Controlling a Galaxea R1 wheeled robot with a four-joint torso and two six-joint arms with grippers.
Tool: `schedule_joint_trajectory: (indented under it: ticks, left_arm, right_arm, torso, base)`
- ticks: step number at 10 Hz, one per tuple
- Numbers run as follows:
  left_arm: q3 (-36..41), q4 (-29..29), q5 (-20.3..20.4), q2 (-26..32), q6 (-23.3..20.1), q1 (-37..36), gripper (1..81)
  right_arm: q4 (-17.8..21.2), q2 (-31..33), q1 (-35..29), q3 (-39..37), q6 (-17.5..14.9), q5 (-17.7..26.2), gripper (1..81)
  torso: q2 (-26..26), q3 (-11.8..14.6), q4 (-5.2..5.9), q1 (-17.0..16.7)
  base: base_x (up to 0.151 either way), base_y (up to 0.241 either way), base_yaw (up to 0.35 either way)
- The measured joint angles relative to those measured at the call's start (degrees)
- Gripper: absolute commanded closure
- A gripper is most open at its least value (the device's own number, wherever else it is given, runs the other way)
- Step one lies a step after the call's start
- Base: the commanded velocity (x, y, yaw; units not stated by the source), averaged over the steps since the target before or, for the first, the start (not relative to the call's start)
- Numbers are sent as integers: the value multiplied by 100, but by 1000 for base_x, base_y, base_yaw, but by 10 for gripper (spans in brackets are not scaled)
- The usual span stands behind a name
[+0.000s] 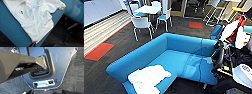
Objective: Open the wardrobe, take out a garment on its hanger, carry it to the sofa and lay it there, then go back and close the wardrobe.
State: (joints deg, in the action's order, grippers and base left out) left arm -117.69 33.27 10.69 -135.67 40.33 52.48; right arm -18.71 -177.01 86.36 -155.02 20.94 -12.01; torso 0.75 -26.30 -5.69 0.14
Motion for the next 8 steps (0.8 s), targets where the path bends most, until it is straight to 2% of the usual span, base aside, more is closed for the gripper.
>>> schedule_joint_trajectory:
  ticks: [2,4,8]
  left_arm:
    - [-255,372,-2,-300,-11,451,10]
    - [-579,1001,-33,-708,-22,1074,10]
    - [-1836,1830,13,-1458,-43,2142,10]
  right_arm:
    - [2,0,-2,-2,0,7,10]
    - [0,-17,-2,-66,-2,7,10]
    - [0,-15,13,-99,-2,5,10]
  torso:
    - [2,2,0,0]
    - [2,24,0,0]
    - [7,542,0,-9]
  base:
    - [0,0,0]
    - [0,0,0]
    - [0,0,0]
